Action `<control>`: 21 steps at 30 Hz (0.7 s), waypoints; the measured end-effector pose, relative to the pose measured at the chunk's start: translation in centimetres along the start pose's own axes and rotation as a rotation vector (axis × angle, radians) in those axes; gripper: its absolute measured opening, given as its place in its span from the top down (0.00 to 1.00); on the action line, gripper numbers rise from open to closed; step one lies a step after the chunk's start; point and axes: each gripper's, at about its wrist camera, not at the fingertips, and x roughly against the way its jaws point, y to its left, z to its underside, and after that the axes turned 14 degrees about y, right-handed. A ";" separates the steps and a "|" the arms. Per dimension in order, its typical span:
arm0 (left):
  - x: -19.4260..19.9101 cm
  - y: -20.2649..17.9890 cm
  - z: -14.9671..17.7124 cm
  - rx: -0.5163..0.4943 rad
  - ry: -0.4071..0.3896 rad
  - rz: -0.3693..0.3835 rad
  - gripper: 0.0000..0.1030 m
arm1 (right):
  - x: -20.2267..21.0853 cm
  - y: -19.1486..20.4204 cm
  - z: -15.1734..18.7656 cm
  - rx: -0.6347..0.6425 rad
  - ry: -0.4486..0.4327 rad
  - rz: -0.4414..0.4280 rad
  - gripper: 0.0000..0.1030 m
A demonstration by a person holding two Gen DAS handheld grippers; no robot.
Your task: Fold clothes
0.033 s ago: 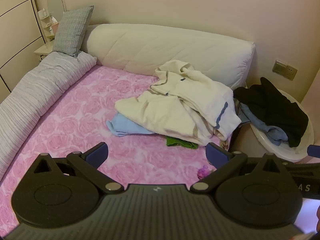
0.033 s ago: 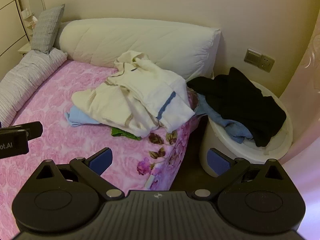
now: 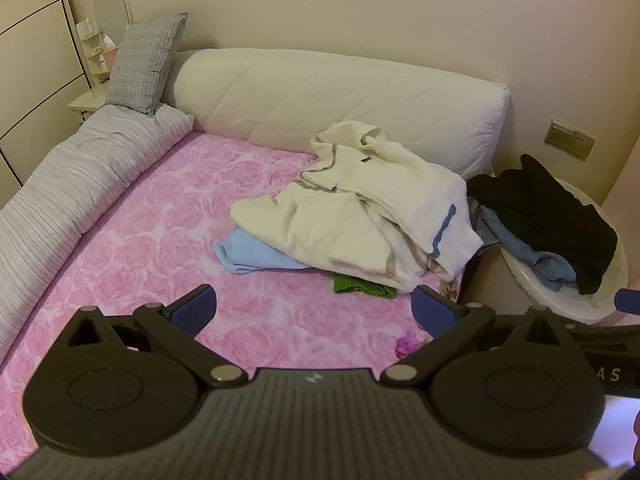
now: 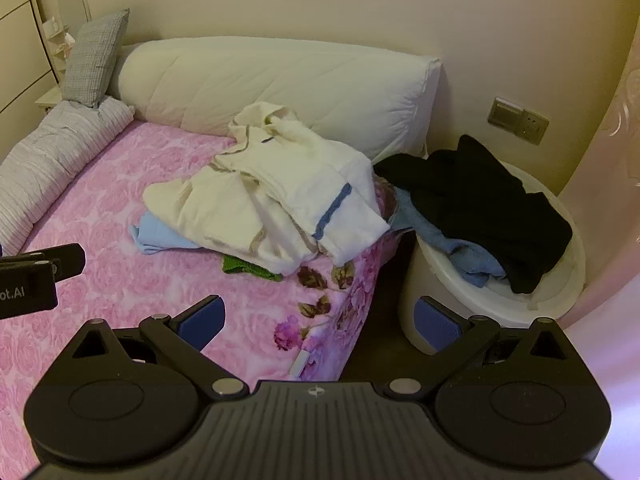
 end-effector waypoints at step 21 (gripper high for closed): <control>-0.5 1.8 -0.3 -0.009 0.004 0.022 0.00 | -0.7 2.1 0.0 0.009 -0.009 0.019 0.00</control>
